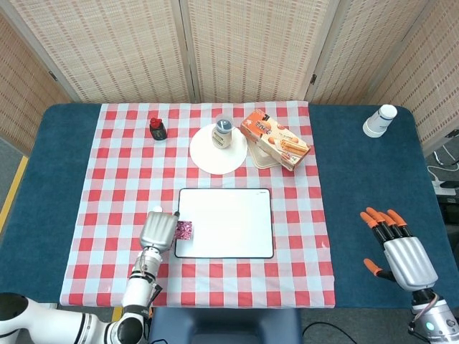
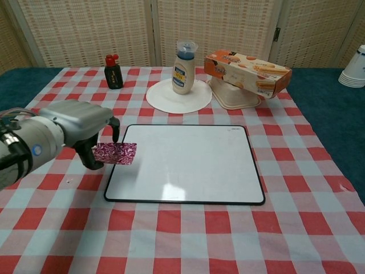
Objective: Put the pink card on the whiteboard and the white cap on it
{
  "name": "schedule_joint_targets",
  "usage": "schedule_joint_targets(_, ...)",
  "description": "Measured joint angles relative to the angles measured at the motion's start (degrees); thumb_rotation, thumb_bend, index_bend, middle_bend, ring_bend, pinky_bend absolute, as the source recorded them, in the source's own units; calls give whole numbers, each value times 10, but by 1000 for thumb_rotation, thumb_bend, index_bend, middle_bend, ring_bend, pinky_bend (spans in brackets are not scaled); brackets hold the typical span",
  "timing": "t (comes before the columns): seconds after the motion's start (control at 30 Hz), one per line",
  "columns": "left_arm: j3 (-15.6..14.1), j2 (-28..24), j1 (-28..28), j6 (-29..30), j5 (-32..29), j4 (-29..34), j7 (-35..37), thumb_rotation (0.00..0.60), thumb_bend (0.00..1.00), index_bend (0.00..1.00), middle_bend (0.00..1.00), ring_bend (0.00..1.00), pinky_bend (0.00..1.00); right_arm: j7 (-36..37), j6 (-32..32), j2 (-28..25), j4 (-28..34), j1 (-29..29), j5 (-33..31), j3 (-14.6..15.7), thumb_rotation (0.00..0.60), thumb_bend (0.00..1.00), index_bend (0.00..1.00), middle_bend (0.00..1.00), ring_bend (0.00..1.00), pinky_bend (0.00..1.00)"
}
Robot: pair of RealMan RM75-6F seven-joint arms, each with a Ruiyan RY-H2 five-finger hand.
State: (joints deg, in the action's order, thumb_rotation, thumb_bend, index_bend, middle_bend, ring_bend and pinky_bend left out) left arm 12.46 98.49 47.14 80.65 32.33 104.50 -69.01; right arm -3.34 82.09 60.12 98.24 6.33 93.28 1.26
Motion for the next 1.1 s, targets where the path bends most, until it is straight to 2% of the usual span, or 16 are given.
schedule_joint_targets(0.2, 39, 62, 49, 5, -11, -55, -21, 600, 273, 375, 1000, 1000, 1000, 6, 14, -2, -1, -5, 8, 0, 600, 192, 87, 26, 0, 87)
schedule_joint_targets(0.4, 77, 135, 79, 10, -11, -123, 8, 600, 274, 377, 1000, 1000, 1000, 10, 14, -1, -4, -5, 11, 0, 600, 191, 87, 26, 0, 87)
schedule_joint_targets(0.7, 95, 214, 111, 17, -24, -185, 9, 600, 273, 377, 1000, 1000, 1000, 7, 10, 0, -2, -3, 7, -2, 600, 192, 87, 26, 0, 87)
schedule_joint_targets(1.1, 109, 264, 143, -7, -16, -270, -3, 600, 272, 377, 1000, 1000, 1000, 24, 19, -8, -5, -7, 14, 0, 600, 192, 87, 26, 0, 87)
